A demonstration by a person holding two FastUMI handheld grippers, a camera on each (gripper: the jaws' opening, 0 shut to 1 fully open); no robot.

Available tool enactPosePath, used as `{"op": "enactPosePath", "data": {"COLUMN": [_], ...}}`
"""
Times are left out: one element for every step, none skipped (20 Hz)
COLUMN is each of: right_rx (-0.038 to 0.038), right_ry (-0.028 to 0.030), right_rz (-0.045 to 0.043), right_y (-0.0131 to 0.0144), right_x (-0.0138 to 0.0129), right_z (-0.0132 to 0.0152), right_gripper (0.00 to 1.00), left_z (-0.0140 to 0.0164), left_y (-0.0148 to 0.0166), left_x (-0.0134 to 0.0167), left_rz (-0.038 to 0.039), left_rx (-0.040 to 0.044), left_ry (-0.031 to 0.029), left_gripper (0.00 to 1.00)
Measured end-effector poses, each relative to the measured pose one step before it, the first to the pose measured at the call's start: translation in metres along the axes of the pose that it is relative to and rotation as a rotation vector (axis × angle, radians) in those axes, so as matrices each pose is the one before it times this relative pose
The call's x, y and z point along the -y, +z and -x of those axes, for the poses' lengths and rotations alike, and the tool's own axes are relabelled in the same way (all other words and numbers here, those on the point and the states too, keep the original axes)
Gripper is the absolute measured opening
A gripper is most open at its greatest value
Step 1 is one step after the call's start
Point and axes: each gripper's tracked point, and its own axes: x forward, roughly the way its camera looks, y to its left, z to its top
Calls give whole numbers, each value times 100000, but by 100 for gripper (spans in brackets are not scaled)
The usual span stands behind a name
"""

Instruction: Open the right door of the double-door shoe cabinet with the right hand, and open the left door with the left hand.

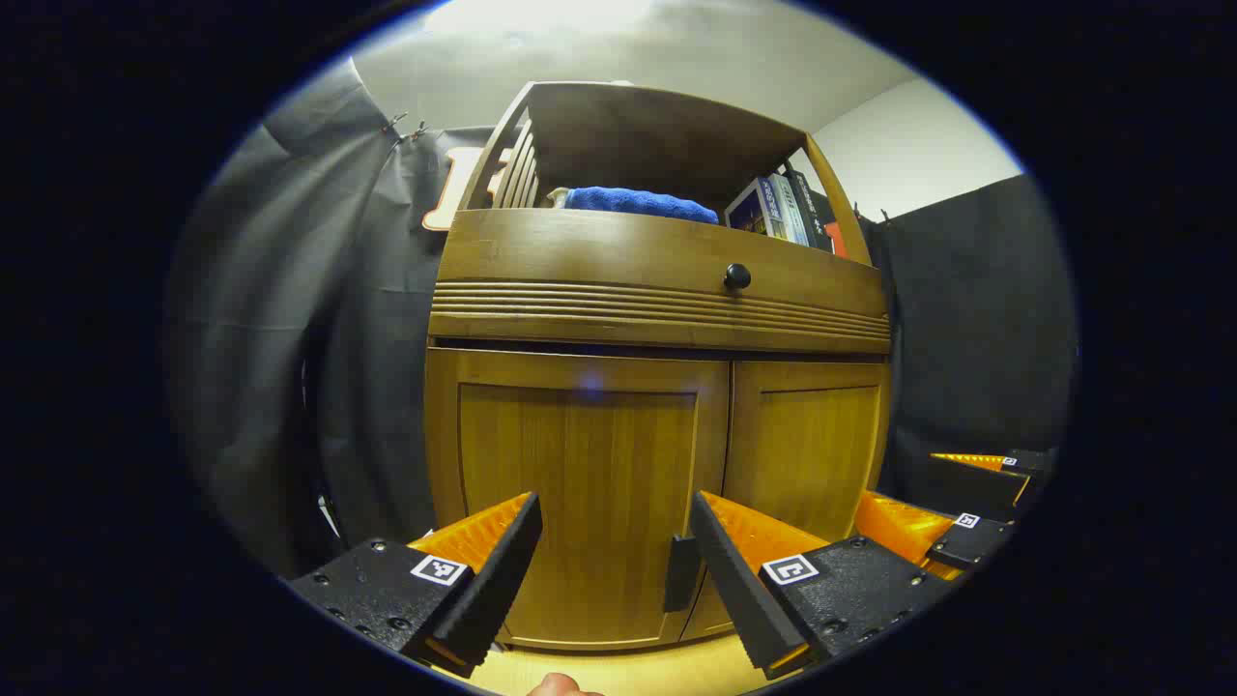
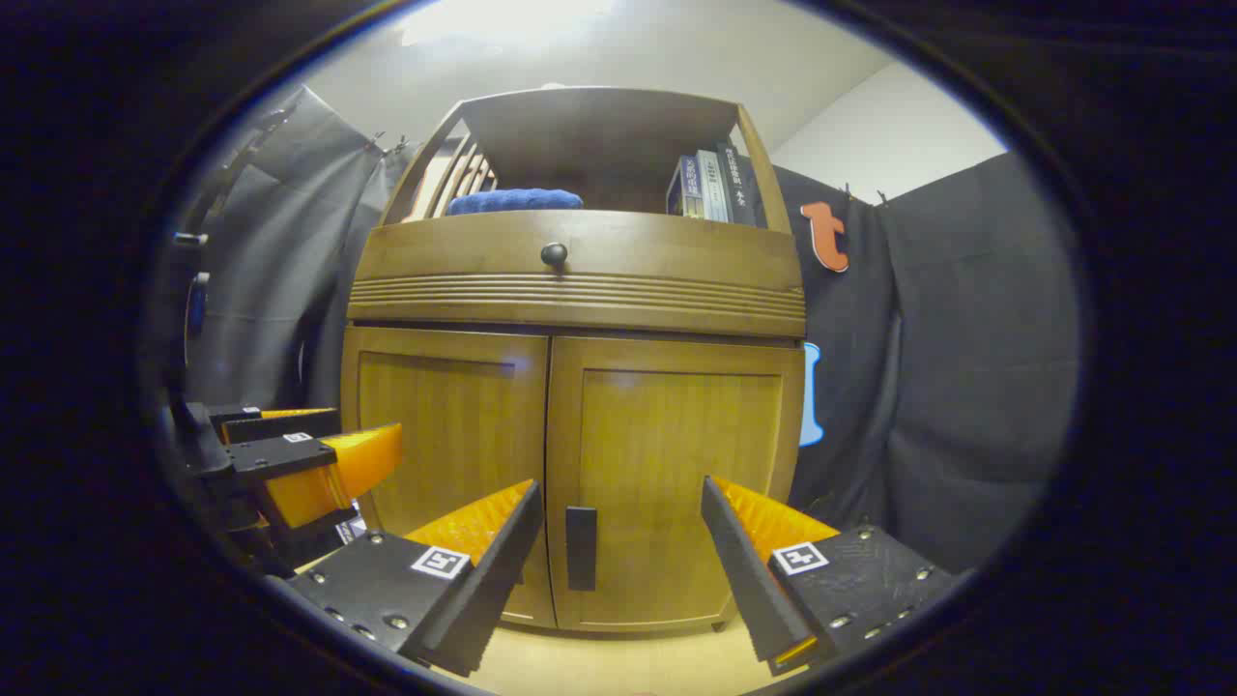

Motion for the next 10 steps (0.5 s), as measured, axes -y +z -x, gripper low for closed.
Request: {"op": "enactPosePath", "data": {"right_rx": [15,87,121,64,79,71,194,6,41,-20], "right_ry": [-74,-32,46,38,219,205,385,318,210,172], "right_rz": [189,162,272,339,375,315,212,182,155,57], "right_y": [-62,71,-31,97,-9,136,3,35,-164,-23], "right_x": [41,13,-28,11,-95,-80,-61,-8,82,-40], "right_z": [79,83,185,141,32,28,46,59,23,-127], "right_gripper": [98,98,98,99,98,99,99,98,98,98], "left_z": [181,15,28,69,72,-21,-16,47,115,104], "left_y": [-9,34,-119,-11,-61,41,-34,7,-46,40], "left_x": [-256,-157,-139,-121,-108,-77,-19,-25,-24,1], "left_rz": [112,14,-2,105,198,225,198,165,71,0], "left_rx": [134,63,-137,-205,-229,-192,17,-52,95,52], "left_ry": [90,269,348,307,253,364,320,269,189,294], "left_gripper": [95,92,92,92,92,92,92,95,95,95]}}
